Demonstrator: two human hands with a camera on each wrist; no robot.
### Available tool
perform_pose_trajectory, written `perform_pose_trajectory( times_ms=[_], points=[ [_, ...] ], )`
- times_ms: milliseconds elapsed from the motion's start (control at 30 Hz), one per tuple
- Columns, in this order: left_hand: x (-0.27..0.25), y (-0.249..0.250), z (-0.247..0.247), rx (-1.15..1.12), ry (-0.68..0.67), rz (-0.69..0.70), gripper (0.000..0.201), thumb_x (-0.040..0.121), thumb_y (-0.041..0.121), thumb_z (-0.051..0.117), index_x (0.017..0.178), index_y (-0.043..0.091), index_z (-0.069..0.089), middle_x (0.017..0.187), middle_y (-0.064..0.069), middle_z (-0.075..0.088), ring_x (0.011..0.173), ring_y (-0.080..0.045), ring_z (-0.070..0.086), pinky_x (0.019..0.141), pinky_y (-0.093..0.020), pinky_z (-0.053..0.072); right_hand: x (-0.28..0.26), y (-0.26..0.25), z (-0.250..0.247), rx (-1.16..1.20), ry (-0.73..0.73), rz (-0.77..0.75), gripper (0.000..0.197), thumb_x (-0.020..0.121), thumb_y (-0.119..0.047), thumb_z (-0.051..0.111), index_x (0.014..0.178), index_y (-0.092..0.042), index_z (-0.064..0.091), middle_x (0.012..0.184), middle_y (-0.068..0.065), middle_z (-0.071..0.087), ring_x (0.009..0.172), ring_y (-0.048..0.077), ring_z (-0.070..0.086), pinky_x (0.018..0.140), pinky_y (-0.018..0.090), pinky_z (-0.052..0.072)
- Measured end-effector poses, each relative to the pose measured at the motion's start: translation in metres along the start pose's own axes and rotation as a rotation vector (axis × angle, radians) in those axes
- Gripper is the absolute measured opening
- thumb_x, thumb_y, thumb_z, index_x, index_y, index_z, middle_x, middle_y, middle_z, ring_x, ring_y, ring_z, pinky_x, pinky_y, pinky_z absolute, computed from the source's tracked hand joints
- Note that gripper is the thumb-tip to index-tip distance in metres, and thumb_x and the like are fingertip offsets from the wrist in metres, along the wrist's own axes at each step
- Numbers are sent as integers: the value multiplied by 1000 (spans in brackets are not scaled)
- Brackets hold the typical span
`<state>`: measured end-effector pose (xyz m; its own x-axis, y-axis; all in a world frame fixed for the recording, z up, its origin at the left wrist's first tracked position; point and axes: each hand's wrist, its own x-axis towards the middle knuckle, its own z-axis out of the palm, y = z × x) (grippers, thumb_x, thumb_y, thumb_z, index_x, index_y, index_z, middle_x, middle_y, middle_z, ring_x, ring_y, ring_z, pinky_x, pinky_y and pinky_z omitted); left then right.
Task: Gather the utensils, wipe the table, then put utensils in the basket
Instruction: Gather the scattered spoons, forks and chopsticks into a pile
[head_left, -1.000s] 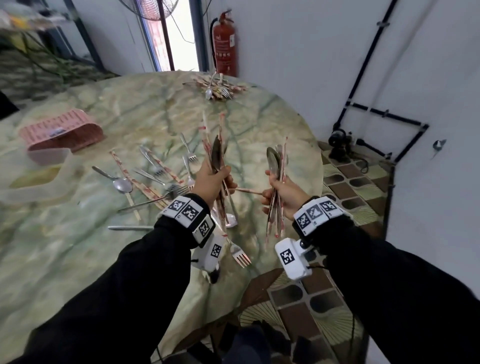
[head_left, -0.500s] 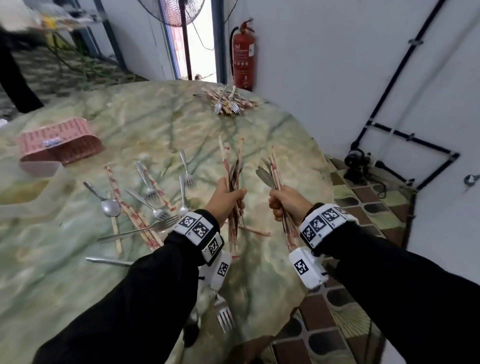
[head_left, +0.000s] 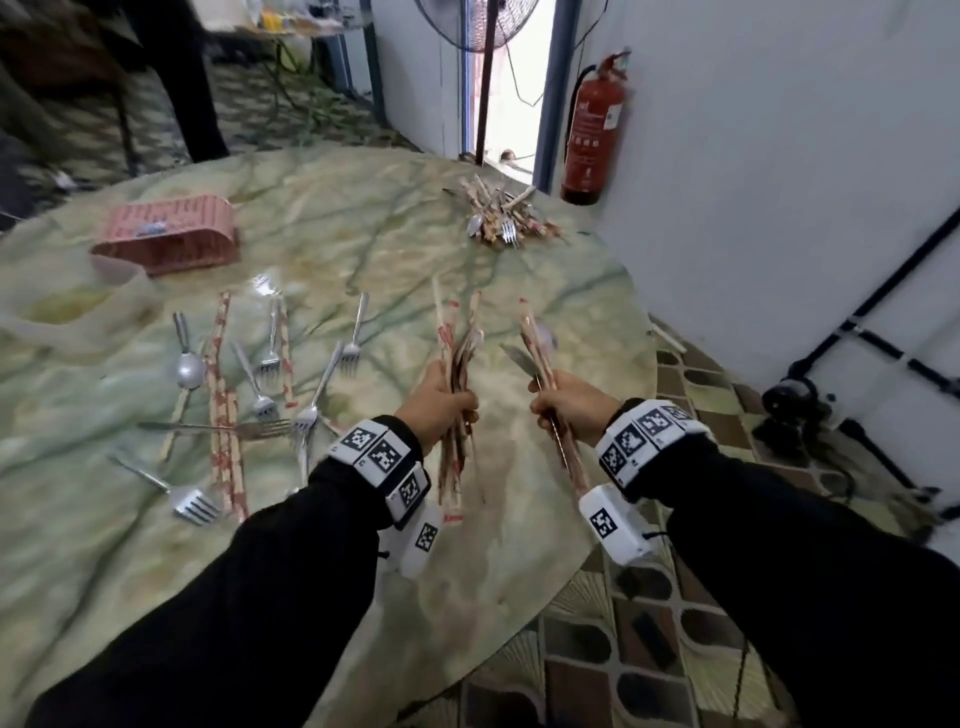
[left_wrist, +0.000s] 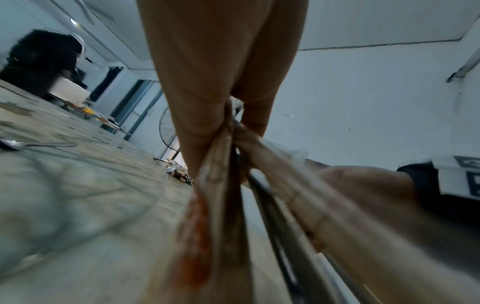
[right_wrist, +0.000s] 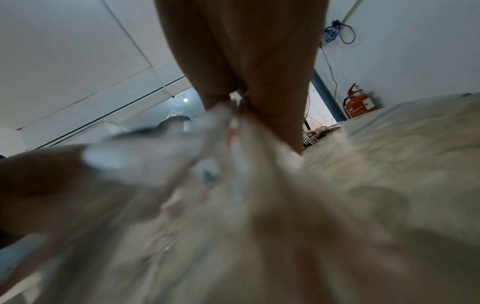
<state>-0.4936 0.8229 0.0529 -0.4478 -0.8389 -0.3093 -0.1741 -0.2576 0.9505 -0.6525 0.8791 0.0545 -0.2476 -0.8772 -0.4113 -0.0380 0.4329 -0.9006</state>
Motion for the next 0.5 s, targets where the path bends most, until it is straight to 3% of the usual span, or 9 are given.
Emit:
perform_pose_trajectory(
  times_ms=[200, 300, 400, 500],
  points=[
    [9, -4, 39, -63, 114, 13, 43, 86, -13, 48, 123, 6, 38, 83, -5, 46, 58, -16, 47, 43, -17, 45, 9, 2, -43, -93, -104, -56, 33, 86, 20, 37, 76, -12, 37, 73, 5, 36, 27, 0, 42, 30, 13, 35],
    [19, -12, 52, -57, 148, -17, 47, 85, -12, 50, 129, 2, 39, 77, -6, 47, 57, -15, 48, 44, -18, 44, 14, 4, -56, -142, -147, -85, 31, 86, 21, 37, 77, -9, 37, 70, 5, 35, 28, 1, 42, 31, 13, 37],
    [32, -17, 60, -45, 182, -36, 49, 85, -12, 49, 132, 2, 40, 73, -6, 48, 57, -15, 48, 47, -19, 44, 25, 7, -64, -266, -148, -92, 20, 88, 16, 40, 104, 3, 42, 73, 3, 35, 46, 11, 43, 36, 14, 39],
    [47, -14, 66, -25, 215, -41, 49, 87, -14, 44, 132, 4, 38, 72, -5, 46, 56, -16, 47, 42, -17, 43, 41, 7, -74, -455, -134, -112, 39, 89, 10, 42, 127, 5, 41, 79, 3, 42, 57, 13, 39, 41, 18, 38]
  ],
)
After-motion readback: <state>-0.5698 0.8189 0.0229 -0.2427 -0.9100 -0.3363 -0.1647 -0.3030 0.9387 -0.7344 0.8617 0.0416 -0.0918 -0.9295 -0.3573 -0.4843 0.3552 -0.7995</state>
